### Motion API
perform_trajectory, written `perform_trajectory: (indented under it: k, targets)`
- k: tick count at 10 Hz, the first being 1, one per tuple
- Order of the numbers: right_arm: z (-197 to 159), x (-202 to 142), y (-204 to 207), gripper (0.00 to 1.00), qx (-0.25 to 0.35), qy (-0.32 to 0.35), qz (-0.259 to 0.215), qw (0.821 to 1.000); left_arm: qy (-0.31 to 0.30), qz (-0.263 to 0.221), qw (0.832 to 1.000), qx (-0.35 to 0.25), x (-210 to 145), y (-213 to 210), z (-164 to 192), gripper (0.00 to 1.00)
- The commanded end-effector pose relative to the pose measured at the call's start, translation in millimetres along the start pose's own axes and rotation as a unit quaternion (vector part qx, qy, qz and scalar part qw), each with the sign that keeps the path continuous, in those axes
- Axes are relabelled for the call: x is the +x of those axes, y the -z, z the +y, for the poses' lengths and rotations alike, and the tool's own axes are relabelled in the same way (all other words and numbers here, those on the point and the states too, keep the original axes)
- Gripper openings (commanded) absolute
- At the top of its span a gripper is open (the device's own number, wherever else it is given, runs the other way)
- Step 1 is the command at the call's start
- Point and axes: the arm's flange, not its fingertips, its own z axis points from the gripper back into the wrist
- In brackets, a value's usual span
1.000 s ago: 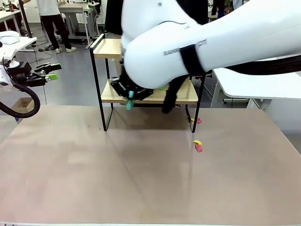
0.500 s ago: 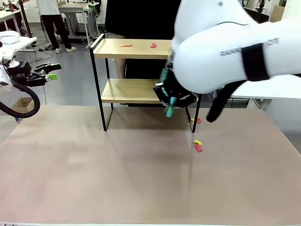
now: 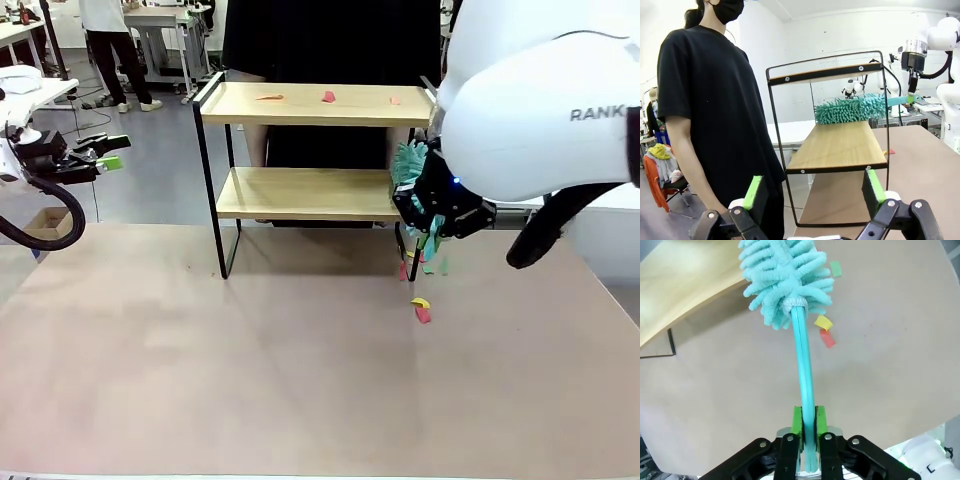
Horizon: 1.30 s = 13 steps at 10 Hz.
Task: Clean the shelf.
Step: Clean the specific section of the Shelf indicated by the human with the Duster.
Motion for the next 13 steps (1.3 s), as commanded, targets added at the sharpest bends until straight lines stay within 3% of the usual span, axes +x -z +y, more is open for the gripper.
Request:
perform_trajectory:
  k: [1,4,6,9,11,13]
  targets:
    - [5,1,7,0.13,-0.002,0.014,0.007,1.000,0.005,-0.001,1.000,0.001,3,0,-2,1.00]
    - [5,-4,1,0.13,0.002,-0.006,-0.003,1.000,0.005,-0.001,1.000,0.001,3,0,-2,1.00]
    - [-6,-13,-22,0.13,0.069,-0.063,-0.022,0.995,0.005,-0.001,1.000,0.001,3,0,-2,1.00]
    - [-31,-18,-41,0.13,0.116,-0.133,-0.022,0.984,0.005,-0.001,1.000,0.001,3,0,-2,1.00]
    - [-46,-20,-50,0.13,0.158,-0.217,0.011,0.963,0.005,-0.001,1.000,0.001,3,0,-2,1.00]
    - [-54,-23,-57,0.13,0.196,-0.316,0.066,0.926,0.005,-0.001,1.000,0.001,3,0,-2,1.00]
